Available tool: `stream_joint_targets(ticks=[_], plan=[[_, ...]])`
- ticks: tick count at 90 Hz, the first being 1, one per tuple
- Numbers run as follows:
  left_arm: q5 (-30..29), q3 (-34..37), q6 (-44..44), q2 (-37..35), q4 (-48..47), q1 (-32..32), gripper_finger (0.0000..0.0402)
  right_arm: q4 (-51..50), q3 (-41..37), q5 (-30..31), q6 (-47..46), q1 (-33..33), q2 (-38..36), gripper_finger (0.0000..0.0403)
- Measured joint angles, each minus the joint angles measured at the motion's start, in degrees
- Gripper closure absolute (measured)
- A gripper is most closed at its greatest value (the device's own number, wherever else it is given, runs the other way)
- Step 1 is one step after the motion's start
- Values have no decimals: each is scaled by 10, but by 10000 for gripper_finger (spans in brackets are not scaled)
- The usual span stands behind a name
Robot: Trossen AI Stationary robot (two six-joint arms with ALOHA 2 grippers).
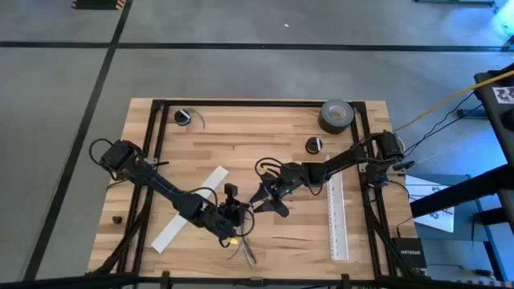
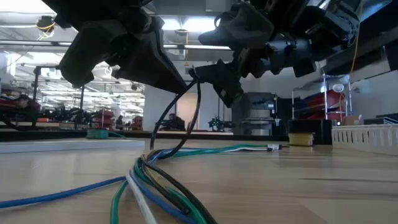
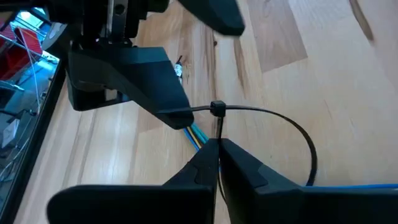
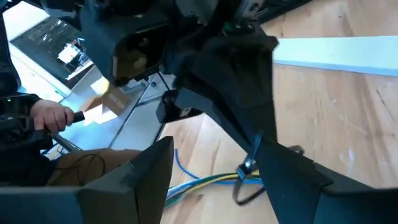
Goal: Ziptie cables
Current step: Wrap the cable wires using the black zip tie
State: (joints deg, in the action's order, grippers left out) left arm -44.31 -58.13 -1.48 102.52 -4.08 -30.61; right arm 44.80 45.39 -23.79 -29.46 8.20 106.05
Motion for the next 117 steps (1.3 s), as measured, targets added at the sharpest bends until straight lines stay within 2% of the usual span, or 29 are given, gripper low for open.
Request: stream_joint_targets(ticks=[12,21,31,45,50,82,117], plan=[[1,0,0,0,0,0,402,-9,8,9,14,12,14,193],[0,0,1,0,1,0,402,-3,17,17,23,13,20,216],[0,0,2,0,0,0,402,-5,18,25,29,12,21,268],[0,0,1,0,-1,0,402,-2,18,33,39,12,21,373],[0,0,1,0,-1,0,402,-3,18,38,45,12,21,392],[43,0,-31,21,1,0,402,-10,25,35,60,6,9,402],[48,0,-20,23,-12,-2,402,-212,59,35,109,-19,-59,402]])
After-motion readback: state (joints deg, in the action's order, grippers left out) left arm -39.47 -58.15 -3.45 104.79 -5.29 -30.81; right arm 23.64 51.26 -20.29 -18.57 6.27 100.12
